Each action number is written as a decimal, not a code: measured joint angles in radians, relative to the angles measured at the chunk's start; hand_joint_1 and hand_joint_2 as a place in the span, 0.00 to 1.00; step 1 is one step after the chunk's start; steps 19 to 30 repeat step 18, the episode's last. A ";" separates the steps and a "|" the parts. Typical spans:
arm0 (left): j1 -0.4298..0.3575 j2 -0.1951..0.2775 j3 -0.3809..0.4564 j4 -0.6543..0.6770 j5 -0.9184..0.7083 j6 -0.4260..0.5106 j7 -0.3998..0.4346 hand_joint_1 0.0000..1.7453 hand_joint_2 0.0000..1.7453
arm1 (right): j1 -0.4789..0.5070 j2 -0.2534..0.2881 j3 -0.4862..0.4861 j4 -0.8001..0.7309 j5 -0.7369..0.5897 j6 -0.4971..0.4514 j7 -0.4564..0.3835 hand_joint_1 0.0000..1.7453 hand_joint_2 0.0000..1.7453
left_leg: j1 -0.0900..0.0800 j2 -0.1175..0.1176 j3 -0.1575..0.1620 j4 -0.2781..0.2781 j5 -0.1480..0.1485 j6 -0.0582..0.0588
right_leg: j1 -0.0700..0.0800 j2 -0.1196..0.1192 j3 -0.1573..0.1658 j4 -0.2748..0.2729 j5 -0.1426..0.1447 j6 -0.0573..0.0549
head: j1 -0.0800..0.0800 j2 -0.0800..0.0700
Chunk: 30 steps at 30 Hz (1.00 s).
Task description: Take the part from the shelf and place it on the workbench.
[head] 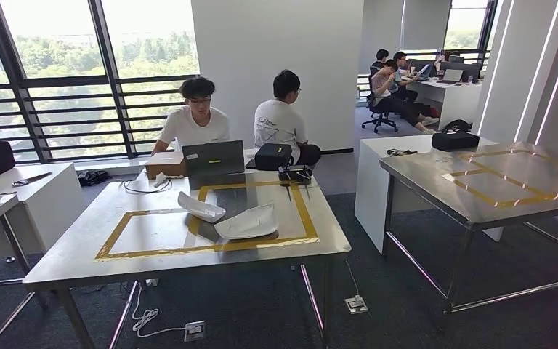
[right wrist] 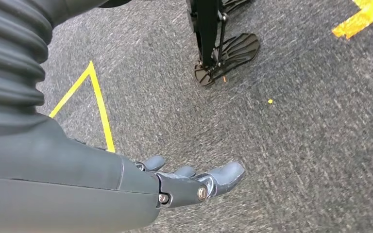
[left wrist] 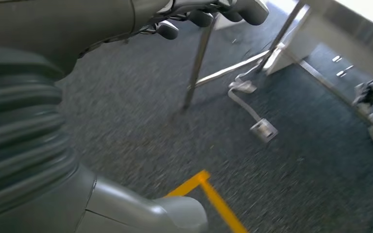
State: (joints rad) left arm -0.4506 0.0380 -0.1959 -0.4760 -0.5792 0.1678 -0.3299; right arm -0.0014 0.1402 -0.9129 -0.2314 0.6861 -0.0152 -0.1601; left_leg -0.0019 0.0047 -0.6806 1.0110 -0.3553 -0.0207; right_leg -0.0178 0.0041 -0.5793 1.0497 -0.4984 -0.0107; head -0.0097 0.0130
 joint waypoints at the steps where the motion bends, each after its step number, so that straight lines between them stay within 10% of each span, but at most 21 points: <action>1: 0.017 0.000 0.004 0.002 0.016 -0.004 0.009 0.00 0.00 | 0.004 -0.003 0.024 -0.003 -0.019 0.000 0.004 0.00 0.00 | 0.000 0.000 0.000 0.000 0.000 0.000 | 0.000 0.000 0.000 0.000 0.000 0.000 | 0.000 0.000; 17: 0.280 -0.012 0.069 0.031 0.261 -0.074 0.147 0.00 0.00 | 0.072 -0.053 0.397 -0.065 -0.307 0.005 0.071 0.00 0.00 | -0.001 -0.004 -0.004 0.003 -0.005 0.003 | 0.000 -0.002 -0.002 0.000 -0.005 0.005 | 0.000 0.000; 30: 0.288 -0.013 0.071 0.032 0.269 -0.077 0.151 0.00 0.00 | 0.074 -0.054 0.409 -0.067 -0.317 0.005 0.074 0.00 0.00 | -0.001 -0.004 -0.004 0.003 -0.005 0.003 | 0.000 -0.003 -0.002 0.000 -0.005 0.005 | 0.000 0.000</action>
